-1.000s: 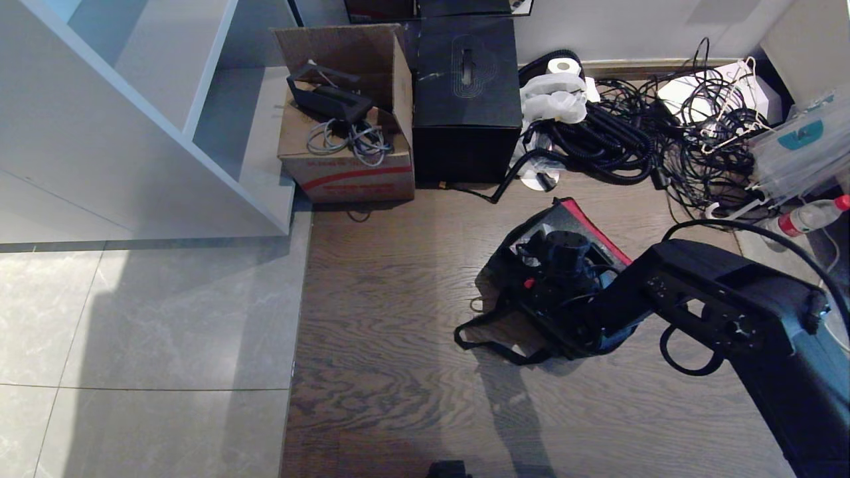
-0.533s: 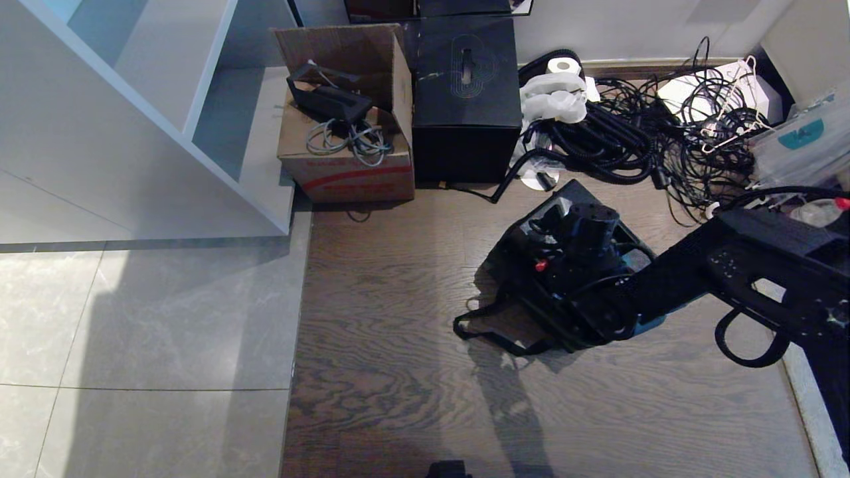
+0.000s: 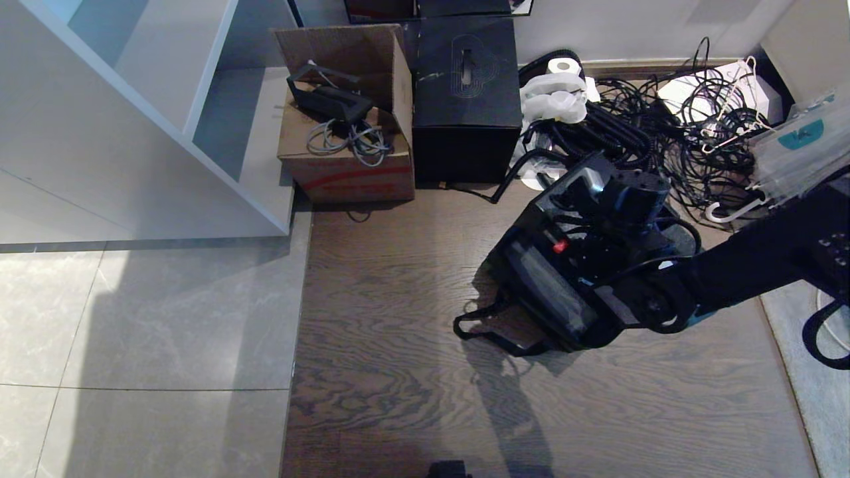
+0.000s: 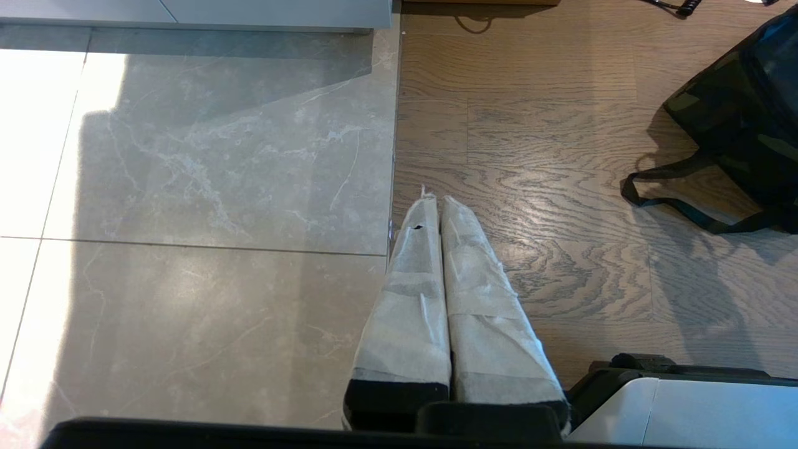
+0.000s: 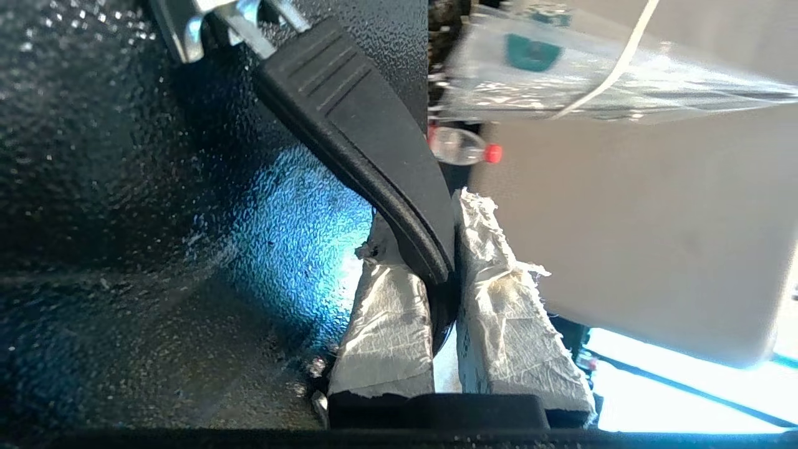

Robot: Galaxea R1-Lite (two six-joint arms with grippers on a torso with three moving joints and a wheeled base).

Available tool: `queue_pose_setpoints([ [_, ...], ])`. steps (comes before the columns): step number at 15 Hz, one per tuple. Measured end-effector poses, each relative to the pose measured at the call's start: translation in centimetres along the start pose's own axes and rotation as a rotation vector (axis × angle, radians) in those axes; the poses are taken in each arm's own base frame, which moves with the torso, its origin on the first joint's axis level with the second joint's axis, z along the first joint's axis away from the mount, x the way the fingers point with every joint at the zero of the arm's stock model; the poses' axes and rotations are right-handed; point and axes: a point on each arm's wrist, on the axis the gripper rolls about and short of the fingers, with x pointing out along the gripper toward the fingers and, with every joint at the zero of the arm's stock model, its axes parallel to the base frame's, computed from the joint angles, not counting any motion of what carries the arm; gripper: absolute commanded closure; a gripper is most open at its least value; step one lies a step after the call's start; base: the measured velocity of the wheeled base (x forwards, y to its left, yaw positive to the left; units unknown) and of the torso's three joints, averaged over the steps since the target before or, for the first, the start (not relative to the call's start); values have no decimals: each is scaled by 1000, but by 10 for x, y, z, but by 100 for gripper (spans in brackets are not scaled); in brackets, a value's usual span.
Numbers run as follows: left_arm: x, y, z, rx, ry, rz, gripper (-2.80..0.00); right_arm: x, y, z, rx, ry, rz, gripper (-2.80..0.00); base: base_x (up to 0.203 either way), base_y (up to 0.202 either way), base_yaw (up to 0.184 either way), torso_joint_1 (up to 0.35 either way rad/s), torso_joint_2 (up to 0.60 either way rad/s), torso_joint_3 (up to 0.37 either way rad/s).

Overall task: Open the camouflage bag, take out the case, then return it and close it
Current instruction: Lift the black box, then release the handle

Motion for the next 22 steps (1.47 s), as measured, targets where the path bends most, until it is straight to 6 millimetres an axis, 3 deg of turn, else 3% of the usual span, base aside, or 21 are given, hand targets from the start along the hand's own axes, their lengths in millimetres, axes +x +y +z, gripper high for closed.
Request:
queue_pose_setpoints([
  [5, 0, 0, 0, 0, 0, 0, 0, 16, -31, -5, 6, 41, -43, 0, 0, 0, 0, 0, 0, 0],
  [12, 0, 0, 0, 0, 0, 1, 0, 83, -49, -36, -15, 201, -161, 0, 0, 0, 0, 0, 0, 0],
  [16, 0, 0, 0, 0, 0, 1, 0, 136, -36, -59, -40, 298, -218, 0, 0, 0, 0, 0, 0, 0],
  [22, 0, 0, 0, 0, 0, 1, 0, 205, 19, -94, -56, 387, -267, 0, 0, 0, 0, 0, 0, 0],
])
